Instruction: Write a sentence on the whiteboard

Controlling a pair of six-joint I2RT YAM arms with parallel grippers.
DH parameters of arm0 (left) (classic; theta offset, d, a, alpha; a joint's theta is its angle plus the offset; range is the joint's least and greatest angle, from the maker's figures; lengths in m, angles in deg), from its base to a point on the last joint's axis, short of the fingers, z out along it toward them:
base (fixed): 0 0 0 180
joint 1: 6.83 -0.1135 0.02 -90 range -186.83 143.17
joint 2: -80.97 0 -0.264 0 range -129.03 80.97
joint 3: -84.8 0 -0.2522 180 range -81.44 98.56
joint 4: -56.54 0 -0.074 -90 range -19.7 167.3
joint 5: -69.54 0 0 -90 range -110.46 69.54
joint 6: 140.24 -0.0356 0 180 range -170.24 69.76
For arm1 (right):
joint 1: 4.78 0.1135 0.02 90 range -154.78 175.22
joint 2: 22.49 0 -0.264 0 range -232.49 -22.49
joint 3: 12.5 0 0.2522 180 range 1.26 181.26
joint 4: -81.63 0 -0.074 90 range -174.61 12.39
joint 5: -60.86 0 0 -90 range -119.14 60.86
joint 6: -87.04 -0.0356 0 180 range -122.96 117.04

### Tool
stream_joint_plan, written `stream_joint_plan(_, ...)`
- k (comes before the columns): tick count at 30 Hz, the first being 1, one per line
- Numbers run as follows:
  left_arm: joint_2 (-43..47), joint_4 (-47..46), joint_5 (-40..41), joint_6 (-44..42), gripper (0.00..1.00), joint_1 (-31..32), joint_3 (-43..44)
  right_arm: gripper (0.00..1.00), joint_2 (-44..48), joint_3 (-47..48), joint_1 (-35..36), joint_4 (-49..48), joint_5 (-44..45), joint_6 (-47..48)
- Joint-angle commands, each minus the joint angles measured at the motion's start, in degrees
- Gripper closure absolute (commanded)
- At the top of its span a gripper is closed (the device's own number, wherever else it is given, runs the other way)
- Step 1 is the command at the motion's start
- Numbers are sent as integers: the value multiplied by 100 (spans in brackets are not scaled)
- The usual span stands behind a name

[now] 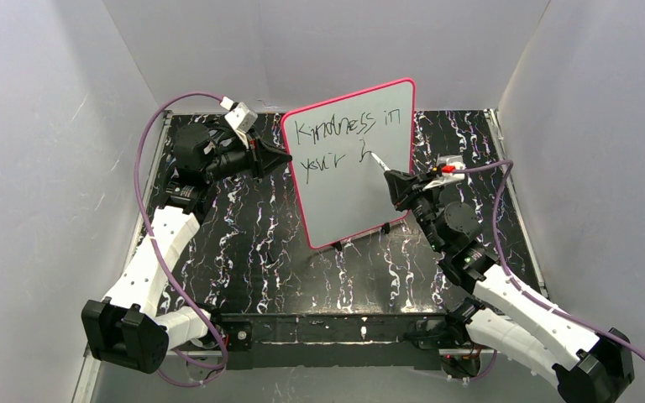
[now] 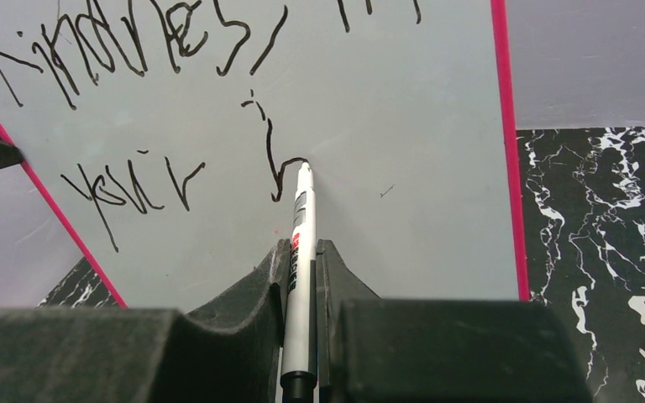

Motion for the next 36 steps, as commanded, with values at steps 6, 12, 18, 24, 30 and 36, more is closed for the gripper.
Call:
stream_joint_plan(6,66,185,-248,-22,100,74,-60,99,133,-25,-35,419,60,-97)
stream_joint_plan(12,67,185,-248,-23,100,74,-56,99,180,-48,-35,555,51,-155)
stream_joint_plan(18,75,185,-250,-23,100,74,-59,99,339,70,-35,546,58,-138)
stream_joint_plan(24,73,185,-252,-23,100,72,-60,99,393,216,-36,323,100,-24)
stream_joint_plan(30,62,185,-256,-21,100,73,-59,99,173,296,-36,70,76,96)
stream_joint_plan(36,66,185,-256,-29,100,70,-59,99,126,315,-36,-54,157,203)
